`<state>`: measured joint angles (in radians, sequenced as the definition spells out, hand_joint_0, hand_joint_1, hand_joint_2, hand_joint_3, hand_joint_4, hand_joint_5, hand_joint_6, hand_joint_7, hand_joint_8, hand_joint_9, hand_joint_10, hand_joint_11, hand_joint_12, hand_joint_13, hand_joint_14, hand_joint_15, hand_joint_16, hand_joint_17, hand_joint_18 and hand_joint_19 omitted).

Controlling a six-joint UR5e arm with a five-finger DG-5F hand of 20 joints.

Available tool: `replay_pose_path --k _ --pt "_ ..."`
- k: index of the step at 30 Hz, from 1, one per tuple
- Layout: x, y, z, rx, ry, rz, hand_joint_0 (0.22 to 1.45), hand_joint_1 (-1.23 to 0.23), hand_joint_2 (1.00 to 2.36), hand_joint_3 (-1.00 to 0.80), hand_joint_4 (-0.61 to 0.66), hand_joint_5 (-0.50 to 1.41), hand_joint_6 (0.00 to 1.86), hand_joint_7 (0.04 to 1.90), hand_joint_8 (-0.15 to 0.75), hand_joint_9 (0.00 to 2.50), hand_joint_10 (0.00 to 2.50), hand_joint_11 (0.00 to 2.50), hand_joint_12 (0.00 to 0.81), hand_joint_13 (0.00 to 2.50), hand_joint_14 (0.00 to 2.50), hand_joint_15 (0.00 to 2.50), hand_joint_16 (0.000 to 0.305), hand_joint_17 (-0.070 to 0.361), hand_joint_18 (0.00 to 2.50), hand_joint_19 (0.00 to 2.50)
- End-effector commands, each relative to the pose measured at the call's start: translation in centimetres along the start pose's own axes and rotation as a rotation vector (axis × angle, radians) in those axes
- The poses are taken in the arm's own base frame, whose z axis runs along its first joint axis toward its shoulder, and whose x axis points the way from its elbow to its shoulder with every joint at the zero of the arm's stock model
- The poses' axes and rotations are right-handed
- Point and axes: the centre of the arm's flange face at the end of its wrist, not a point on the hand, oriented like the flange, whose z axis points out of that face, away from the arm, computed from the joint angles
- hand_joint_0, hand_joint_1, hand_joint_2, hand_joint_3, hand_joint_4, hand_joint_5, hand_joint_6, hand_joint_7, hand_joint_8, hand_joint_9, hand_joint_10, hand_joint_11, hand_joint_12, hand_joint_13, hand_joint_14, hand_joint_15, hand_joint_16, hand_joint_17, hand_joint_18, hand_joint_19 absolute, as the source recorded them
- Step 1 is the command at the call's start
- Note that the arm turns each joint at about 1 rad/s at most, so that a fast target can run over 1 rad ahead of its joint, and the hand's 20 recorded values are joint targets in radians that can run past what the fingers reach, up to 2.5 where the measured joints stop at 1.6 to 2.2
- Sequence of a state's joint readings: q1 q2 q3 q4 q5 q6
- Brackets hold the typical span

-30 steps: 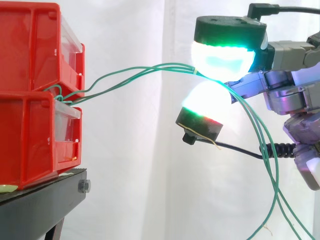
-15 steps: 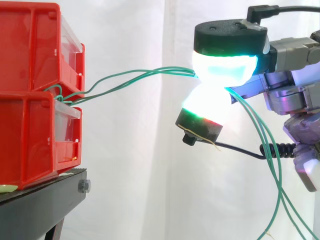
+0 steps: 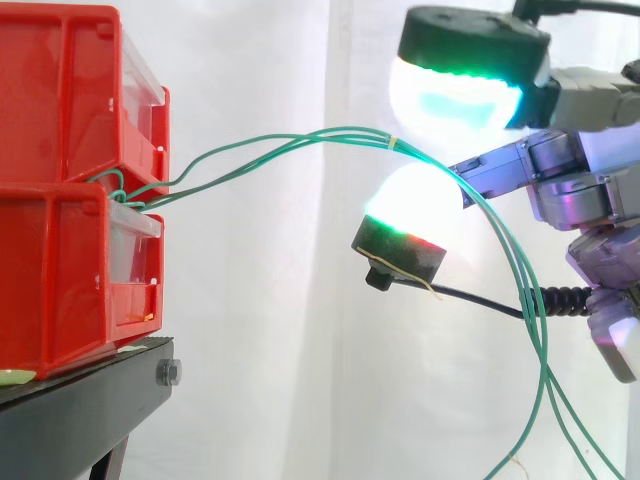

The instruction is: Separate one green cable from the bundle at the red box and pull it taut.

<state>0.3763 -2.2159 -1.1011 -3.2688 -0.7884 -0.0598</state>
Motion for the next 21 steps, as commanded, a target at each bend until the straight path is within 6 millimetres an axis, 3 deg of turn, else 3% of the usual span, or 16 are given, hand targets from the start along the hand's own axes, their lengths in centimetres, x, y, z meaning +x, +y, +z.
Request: replay_pose_path --k 1,5,7,10,12,14,21 --pt "-0.07 0.10 0.00 -0.001 -0.002 0.001 0.41 -0.45 1.00 -0.50 0.08 0.15 0.50 1.39 0.042 2.50 2.50 0.51 0.496 2.12 0.01 0.23 0.075 0.168 1.92 0.03" --pt "0.07 -0.05 -0.02 0.001 0.000 -0.001 0.42 -0.21 1.00 -0.50 0.07 0.15 0.50 1.38 0.038 2.50 2.50 0.52 0.495 2.15 0.01 0.26 0.074 0.166 1.91 0.05" --pt "-0.02 -0.06 0.03 0.001 -0.002 -0.001 0.45 -0.19 1.00 -0.50 0.07 0.15 0.50 1.38 0.034 2.50 2.50 0.50 0.492 2.15 0.01 0.29 0.071 0.161 1.87 0.08" --pt "-0.07 0.10 0.00 -0.001 -0.002 0.001 0.54 -0.28 1.00 -0.50 0.04 0.15 0.50 1.40 0.022 2.50 2.50 0.42 0.463 2.13 0.01 0.36 0.065 0.146 1.78 0.17" --pt "-0.02 0.01 0.04 0.000 -0.002 0.000 0.60 -0.46 1.00 -0.50 0.04 0.14 0.50 1.40 0.019 2.50 2.50 0.41 0.460 2.12 0.01 0.37 0.063 0.141 1.75 0.19" --pt "-0.01 -0.06 0.03 0.001 0.000 -0.001 0.63 -0.54 1.00 -0.45 0.03 0.14 0.50 1.39 0.019 2.50 2.50 0.41 0.459 2.13 0.01 0.39 0.062 0.141 1.75 0.21" --pt "-0.07 0.10 0.00 -0.001 -0.002 0.001 0.67 -0.66 1.02 -0.27 0.02 0.15 0.50 1.38 0.013 2.50 2.50 0.42 0.457 2.16 0.02 0.45 0.063 0.142 1.79 0.21"
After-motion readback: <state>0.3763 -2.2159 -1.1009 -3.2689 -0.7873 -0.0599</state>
